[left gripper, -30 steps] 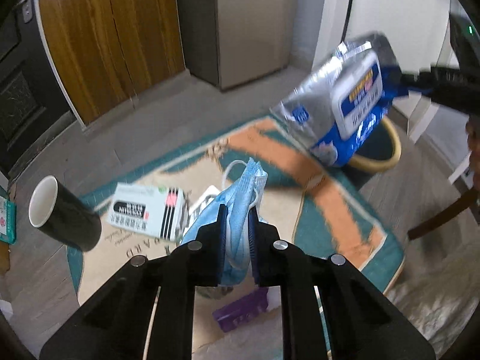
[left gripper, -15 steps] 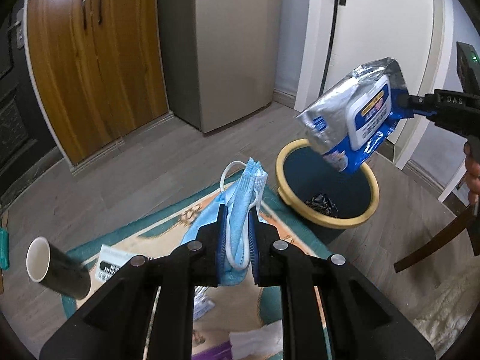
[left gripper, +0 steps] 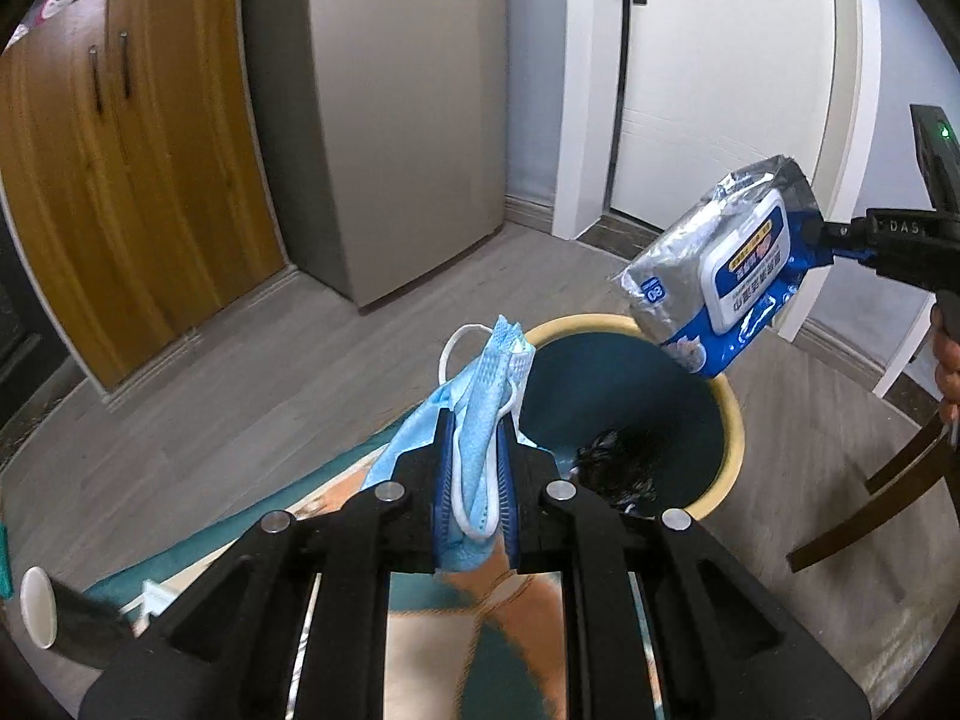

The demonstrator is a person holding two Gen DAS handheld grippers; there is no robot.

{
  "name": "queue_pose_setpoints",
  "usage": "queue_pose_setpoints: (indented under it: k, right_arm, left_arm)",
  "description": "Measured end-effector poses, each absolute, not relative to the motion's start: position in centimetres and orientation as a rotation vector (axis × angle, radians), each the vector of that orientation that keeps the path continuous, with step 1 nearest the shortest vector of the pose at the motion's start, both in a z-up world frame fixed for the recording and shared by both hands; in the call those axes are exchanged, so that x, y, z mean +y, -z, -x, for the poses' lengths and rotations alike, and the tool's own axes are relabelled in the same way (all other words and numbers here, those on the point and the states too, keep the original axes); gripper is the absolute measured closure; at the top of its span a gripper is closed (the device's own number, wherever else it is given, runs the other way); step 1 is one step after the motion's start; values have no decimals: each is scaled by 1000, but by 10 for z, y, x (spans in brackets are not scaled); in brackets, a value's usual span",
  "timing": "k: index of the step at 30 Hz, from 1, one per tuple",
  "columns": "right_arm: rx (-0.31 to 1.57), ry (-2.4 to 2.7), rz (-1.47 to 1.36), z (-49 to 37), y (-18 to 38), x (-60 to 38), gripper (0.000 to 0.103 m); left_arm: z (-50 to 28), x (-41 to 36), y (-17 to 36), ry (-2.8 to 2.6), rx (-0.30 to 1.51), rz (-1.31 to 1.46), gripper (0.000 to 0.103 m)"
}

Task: Collect trash
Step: 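Carry wipe pack and mask over the teal bin and open both tools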

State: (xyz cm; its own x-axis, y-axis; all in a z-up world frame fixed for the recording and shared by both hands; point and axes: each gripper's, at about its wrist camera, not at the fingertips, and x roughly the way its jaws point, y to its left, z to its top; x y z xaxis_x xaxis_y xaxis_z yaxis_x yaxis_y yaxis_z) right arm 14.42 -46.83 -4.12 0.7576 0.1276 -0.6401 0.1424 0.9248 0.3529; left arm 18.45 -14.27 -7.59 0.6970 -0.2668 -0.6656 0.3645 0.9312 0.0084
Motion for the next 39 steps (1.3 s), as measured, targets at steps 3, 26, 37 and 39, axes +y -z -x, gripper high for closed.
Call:
queue_pose_setpoints:
  k: [3,26,37,39]
  right_arm:
    - [726,47,-411,-149,51,-482,84]
    - [796,146,-449,-164,90,-491,84]
    - [838,182,-403,-175,109,-478,84]
    - [852,181,-386,-179,113,-474,84]
  left_arm:
    - [-193,-162,88,382,717,-163,90]
    - [-210,-251,119,495,737,-213,90]
    - [-234,-280,138,502,791,-217,90]
    - [-238,-278,140,490,799,-201,90]
